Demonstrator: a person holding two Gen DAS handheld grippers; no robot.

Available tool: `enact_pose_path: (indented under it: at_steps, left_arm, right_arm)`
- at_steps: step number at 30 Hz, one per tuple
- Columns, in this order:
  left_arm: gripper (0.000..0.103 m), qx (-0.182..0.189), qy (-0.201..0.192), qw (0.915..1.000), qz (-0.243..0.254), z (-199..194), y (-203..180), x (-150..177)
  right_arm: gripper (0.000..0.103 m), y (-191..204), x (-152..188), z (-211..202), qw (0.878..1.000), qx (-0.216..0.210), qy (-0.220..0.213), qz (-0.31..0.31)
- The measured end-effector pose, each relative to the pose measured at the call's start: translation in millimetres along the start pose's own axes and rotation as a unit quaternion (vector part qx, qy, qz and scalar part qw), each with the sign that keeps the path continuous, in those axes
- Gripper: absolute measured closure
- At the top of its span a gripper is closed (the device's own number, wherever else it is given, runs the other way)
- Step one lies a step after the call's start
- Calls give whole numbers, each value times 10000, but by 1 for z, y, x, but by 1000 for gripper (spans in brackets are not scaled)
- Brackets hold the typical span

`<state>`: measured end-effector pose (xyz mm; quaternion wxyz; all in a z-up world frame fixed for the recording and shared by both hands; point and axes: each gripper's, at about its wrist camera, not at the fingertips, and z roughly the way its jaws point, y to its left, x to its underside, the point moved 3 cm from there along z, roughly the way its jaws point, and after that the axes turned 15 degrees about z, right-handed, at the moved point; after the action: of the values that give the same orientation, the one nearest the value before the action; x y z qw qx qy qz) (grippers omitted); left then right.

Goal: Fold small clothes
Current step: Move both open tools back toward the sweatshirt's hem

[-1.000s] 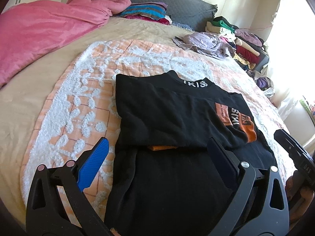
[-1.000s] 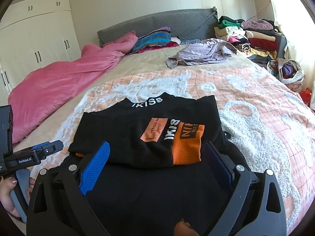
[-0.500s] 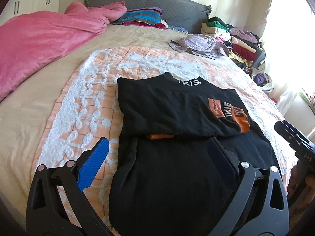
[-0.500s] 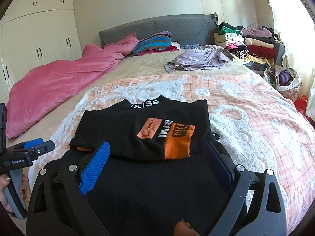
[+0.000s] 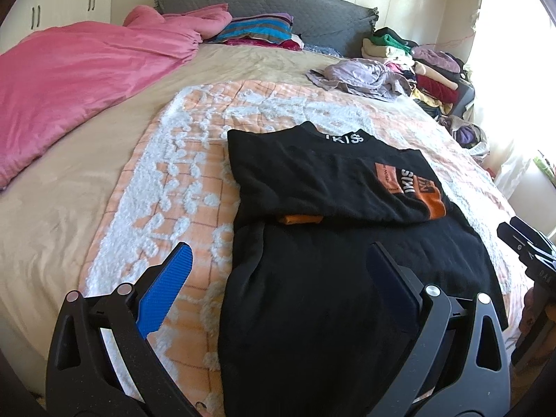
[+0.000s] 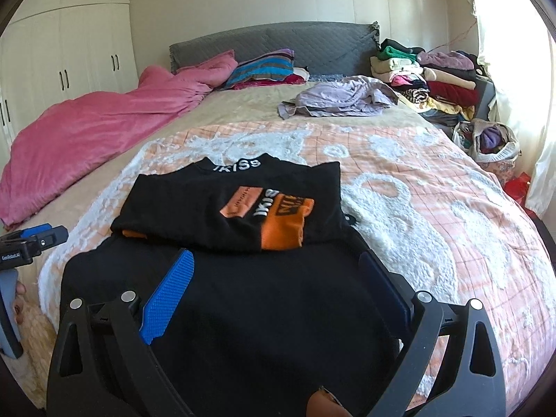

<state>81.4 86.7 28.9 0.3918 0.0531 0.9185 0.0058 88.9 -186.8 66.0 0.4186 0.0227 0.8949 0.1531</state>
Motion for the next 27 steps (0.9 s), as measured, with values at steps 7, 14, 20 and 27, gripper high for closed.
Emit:
enact_pose_path:
  at_steps: [7,14,20,27]
  left_arm:
    - [10,-142,103,9998,49,-8,3,14]
    - [10,-211,292,9993,-47,-13,12,37]
    - [10,-271,316,9991,-108,-21,18,47]
    - [10,-179,413,9987,-240,-25,24,66]
  right_arm:
    - [8,-9,10,-8,9999,57,92,24]
    - [8,-10,22,-11,9997,122,213,-81]
    - [8,-9,30,-13,9995,88,304,-85]
    - [8,-6,37,-14,9990,109,395,-164]
